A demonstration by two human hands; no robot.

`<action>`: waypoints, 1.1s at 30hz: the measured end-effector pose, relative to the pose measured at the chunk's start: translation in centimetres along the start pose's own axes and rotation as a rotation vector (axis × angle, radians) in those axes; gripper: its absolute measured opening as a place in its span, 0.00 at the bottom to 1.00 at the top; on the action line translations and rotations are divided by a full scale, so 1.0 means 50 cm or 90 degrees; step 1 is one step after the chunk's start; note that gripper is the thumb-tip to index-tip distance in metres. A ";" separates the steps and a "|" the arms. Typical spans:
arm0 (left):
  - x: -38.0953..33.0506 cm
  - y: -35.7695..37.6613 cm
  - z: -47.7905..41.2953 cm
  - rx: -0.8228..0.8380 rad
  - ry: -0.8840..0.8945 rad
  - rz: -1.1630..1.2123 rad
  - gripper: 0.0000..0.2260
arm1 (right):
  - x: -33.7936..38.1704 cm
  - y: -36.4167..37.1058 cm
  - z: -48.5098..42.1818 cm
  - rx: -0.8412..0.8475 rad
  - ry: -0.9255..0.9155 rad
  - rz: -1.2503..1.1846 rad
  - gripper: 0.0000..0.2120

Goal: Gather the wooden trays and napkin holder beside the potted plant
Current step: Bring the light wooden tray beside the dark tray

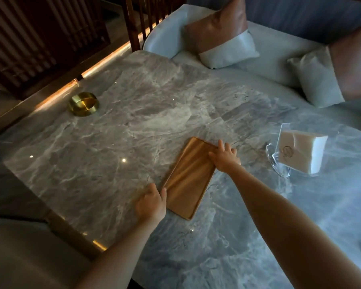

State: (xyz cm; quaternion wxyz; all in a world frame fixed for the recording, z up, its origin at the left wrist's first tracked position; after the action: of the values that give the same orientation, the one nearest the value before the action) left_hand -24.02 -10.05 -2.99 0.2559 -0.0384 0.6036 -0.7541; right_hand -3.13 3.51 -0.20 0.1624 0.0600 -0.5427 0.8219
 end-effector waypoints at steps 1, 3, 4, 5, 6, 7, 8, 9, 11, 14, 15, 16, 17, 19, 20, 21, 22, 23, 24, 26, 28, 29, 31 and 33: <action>-0.001 0.004 0.003 0.001 -0.004 0.003 0.20 | 0.001 0.002 -0.005 0.006 0.002 -0.005 0.32; -0.006 0.008 0.006 0.005 0.000 0.014 0.18 | 0.002 0.004 -0.013 0.015 0.003 -0.009 0.31; -0.008 0.010 0.007 0.007 -0.001 0.024 0.18 | 0.003 0.006 -0.016 0.018 0.005 -0.009 0.31; -0.009 0.012 0.006 0.010 -0.008 0.037 0.18 | 0.003 0.008 -0.017 0.018 0.006 -0.006 0.30; -0.010 0.013 0.005 0.015 -0.022 0.053 0.18 | 0.003 0.010 -0.018 0.017 0.006 -0.002 0.30; -0.011 0.014 0.004 0.021 -0.041 0.072 0.18 | 0.002 0.011 -0.019 0.014 0.004 0.003 0.29; -0.012 0.015 0.003 0.026 -0.060 0.091 0.18 | 0.002 0.012 -0.019 0.011 0.003 0.007 0.29; -0.012 0.015 0.002 0.029 -0.075 0.107 0.18 | 0.001 0.012 -0.019 0.009 0.003 0.008 0.29; -0.012 0.015 0.000 0.032 -0.096 0.121 0.18 | -0.005 0.011 -0.016 0.006 0.012 0.004 0.29; -0.013 0.012 -0.007 0.034 -0.116 0.143 0.18 | -0.022 0.012 -0.004 0.003 0.041 -0.024 0.29; -0.014 0.010 -0.009 0.036 -0.115 0.151 0.18 | -0.030 0.012 0.003 0.000 0.054 -0.035 0.28; -0.017 0.008 -0.012 0.039 -0.112 0.158 0.17 | -0.039 0.013 0.011 -0.005 0.068 -0.046 0.28; -0.019 0.006 -0.015 0.043 -0.107 0.162 0.17 | -0.049 0.015 0.021 -0.009 0.083 -0.057 0.27; -0.026 0.002 -0.020 0.051 -0.098 0.164 0.17 | -0.073 0.016 0.040 -0.010 0.111 -0.080 0.27; -0.031 -0.001 -0.024 0.051 -0.094 0.156 0.17 | -0.087 0.017 0.050 -0.009 0.123 -0.093 0.26; -0.038 -0.003 -0.028 0.044 -0.087 0.144 0.17 | -0.101 0.017 0.061 -0.009 0.138 -0.109 0.26; -0.047 -0.006 -0.033 0.036 -0.077 0.130 0.17 | -0.117 0.016 0.073 -0.012 0.156 -0.126 0.25; -0.059 -0.008 -0.037 0.029 -0.067 0.123 0.16 | -0.134 0.014 0.084 -0.017 0.175 -0.143 0.24; -0.072 -0.009 -0.040 0.028 -0.055 0.122 0.16 | -0.152 0.011 0.096 -0.024 0.193 -0.161 0.23; -0.102 -0.007 -0.043 0.038 -0.028 0.131 0.16 | -0.189 0.004 0.119 -0.048 0.225 -0.197 0.21; -0.136 -0.003 -0.045 0.049 -0.003 0.140 0.17 | -0.230 -0.004 0.144 -0.074 0.254 -0.232 0.18; -0.154 -0.001 -0.045 0.056 0.010 0.147 0.17 | -0.252 -0.008 0.158 -0.085 0.269 -0.247 0.18; -0.194 0.009 -0.040 0.077 0.045 0.174 0.17 | -0.300 -0.014 0.186 -0.099 0.297 -0.267 0.18; -0.239 0.020 -0.027 0.094 0.082 0.178 0.17 | -0.354 -0.021 0.220 -0.118 0.322 -0.282 0.18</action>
State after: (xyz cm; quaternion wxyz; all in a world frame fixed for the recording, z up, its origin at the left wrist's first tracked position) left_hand -13.84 -3.82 -1.29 0.3213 0.1135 0.5613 -0.7542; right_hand 12.98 -9.70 0.30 0.4711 -0.0444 -0.5311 0.7029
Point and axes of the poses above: each hand's wrist, its own z-axis away from the middle knuckle, its own y-axis out of the palm, x = y × z, the point moved 4 cm from there along -z, towards the middle knuckle, and after that the axes turned 4 degrees about -x, right-handed, at the moved point
